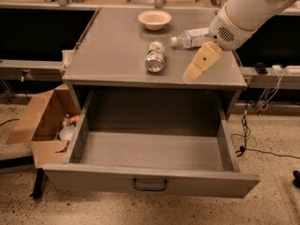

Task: Place 7up can into top drawer

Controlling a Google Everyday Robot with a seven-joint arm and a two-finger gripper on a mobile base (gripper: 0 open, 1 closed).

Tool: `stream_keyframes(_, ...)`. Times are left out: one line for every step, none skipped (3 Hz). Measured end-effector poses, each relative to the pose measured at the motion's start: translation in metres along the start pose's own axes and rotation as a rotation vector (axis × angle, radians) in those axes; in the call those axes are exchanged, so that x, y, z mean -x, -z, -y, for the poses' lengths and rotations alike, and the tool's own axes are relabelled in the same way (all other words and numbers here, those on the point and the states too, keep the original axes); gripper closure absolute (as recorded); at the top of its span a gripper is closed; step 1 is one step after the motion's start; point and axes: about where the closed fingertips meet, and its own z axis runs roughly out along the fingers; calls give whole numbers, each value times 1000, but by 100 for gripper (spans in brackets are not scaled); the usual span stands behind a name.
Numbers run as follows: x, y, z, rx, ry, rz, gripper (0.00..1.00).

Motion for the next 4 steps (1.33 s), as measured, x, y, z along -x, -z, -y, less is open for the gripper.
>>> stream_keyframes(4, -3, 2, -3, -12, -1, 0)
stream_keyframes(27, -15, 17, -10, -82, -27, 0)
stream_keyframes(66, -29, 24, -65, -184, -84, 0)
stream_keyframes(85, -48, 30, -128, -308, -134, 0)
